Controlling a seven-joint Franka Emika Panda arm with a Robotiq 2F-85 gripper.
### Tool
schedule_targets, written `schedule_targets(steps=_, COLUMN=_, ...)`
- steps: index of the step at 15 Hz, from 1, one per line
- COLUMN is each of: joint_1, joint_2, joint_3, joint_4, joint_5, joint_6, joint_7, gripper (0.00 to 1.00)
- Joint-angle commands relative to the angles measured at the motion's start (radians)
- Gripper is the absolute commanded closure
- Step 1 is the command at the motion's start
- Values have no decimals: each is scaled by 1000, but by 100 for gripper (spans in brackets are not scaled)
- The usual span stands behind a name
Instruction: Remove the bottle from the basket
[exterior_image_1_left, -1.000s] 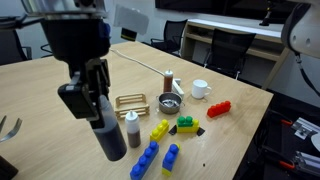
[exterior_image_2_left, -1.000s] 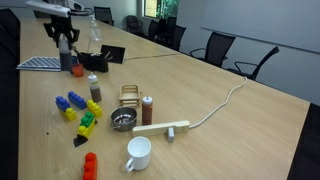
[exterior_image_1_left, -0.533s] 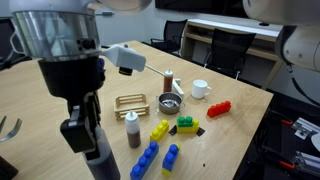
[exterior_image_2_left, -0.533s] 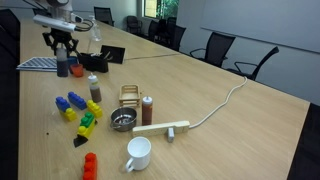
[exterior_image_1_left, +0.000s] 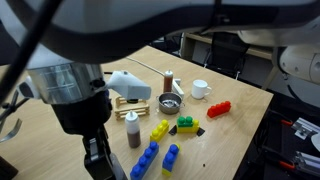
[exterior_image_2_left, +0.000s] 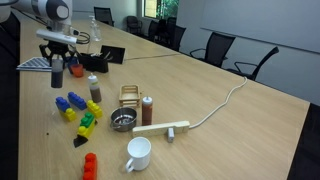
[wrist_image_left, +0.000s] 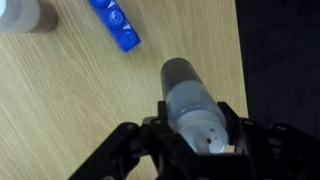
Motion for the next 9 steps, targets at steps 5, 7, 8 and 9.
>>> schedule_targets(steps=5, joint_1=20, joint_2=-2, joint_3=2, joint_4=3, joint_5=-7, joint_6=-75, joint_7=-134, gripper=73)
schedule_targets(steps=7, joint_1=19, joint_2=3, joint_3=2, joint_4=10, joint_5=-7, joint_6=-75, joint_7=-146, gripper=73)
schedule_targets(steps=8, joint_1=18, joint_2=4, joint_3=0, joint_4=10, joint_5=-8, joint_6=-75, joint_7=-147, gripper=73)
schedule_targets(steps=9, joint_1=16, joint_2=7, joint_3=0, joint_4=11, joint_5=-7, joint_6=-71, joint_7=-151, gripper=73)
